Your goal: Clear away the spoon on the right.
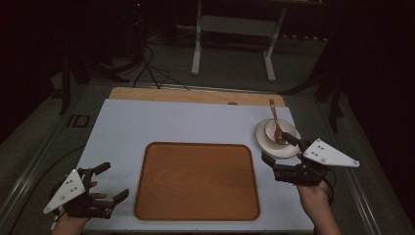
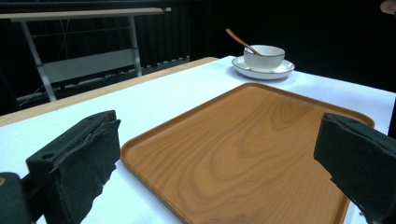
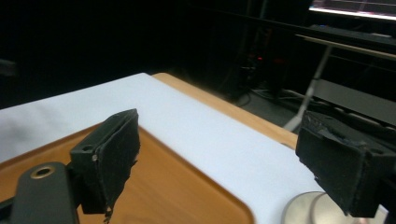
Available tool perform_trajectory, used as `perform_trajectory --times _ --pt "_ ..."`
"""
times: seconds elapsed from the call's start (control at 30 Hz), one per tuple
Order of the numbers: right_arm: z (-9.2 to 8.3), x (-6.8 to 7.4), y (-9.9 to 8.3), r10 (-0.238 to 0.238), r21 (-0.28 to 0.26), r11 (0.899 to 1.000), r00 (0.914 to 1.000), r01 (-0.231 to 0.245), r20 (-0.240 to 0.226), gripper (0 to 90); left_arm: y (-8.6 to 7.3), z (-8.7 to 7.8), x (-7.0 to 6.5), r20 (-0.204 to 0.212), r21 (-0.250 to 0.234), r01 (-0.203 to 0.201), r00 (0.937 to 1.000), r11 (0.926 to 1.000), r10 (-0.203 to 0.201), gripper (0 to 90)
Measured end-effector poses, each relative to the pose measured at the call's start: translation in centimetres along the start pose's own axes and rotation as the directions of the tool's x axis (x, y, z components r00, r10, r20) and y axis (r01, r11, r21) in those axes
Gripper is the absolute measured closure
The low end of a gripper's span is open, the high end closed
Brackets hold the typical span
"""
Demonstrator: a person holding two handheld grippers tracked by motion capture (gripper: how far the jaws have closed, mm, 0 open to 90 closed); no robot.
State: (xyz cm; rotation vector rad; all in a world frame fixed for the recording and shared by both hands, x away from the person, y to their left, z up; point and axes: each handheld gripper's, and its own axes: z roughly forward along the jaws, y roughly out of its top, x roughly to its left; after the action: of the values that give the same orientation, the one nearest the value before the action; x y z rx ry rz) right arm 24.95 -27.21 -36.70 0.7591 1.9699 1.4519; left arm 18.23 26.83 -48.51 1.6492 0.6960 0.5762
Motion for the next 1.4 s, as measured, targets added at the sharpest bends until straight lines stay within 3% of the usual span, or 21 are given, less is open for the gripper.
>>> perform_trajectory --times 0.3,0.5,0.57,0.67,0.73,0.8,0.97,1.2,1.27,1.37,1.4 --pt "1.2 -2.4 1.3 0.006 0.009 1.0 0.9997 -0.007 0.022 14.0 0.0 0.0 0.1 0.006 -0.005 0.004 1.0 1.0 -0.004 1.5" --pt "3.2 -5.2 1.3 0.058 0.049 0.997 0.9968 -0.061 0.056 13.2 0.0 0.0 0.0 0.01 0.0 -0.002 0.9999 1.0 0.002 1.4" --pt "3.5 -5.6 1.2 0.065 0.05 0.996 0.9954 -0.069 0.07 12.7 0.0 0.0 0.0 0.01 0.0 0.001 1.0 1.0 -0.001 1.5" --pt "4.8 -7.0 1.0 0.077 0.093 0.991 0.9848 -0.092 0.155 12.2 0.0 0.1 0.0 0.013 0.005 -0.002 0.9999 1.0 0.002 1.5" --pt "5.4 -7.9 0.8 0.099 0.107 0.988 0.9862 -0.114 0.132 12.2 0.0 0.1 0.0 0.014 0.004 -0.002 0.9999 1.0 0.002 1.5" --pt "6.0 -8.7 0.6 0.101 0.123 0.985 0.9817 -0.122 0.161 13.0 0.0 0.1 0.0 0.015 0.004 -0.002 0.9999 1.0 0.002 1.5" --pt "7.6 -10.8 0.1 0.134 0.165 0.972 0.9727 -0.166 0.189 14.5 0.0 0.1 0.0 0.013 0.004 -0.002 0.9999 1.0 0.002 1.5" --pt "9.2 -13.3 -0.7 0.143 0.216 0.957 0.9647 -0.191 0.222 19.9 -0.1 0.2 0.0 0.014 0.008 -0.002 0.9999 1.0 0.002 1.5" --pt "9.9 -14.4 -1.3 0.162 0.23 0.948 0.9572 -0.218 0.24 21.4 -0.1 0.2 0.0 0.015 0.01 -0.004 0.9999 0.9999 0.004 1.5" --pt "10.4 -14.9 -1.6 0.166 0.24 0.943 0.9526 -0.229 0.255 21.5 -0.1 0.2 0.0 0.016 0.013 -0.005 0.9999 0.9999 0.005 1.5" --pt "10.9 -15.5 -2.0 0.162 0.244 0.941 0.947 -0.233 0.277 22.3 -0.1 0.2 0.1 0.016 0.015 -0.007 0.9999 0.9999 0.007 1.5"
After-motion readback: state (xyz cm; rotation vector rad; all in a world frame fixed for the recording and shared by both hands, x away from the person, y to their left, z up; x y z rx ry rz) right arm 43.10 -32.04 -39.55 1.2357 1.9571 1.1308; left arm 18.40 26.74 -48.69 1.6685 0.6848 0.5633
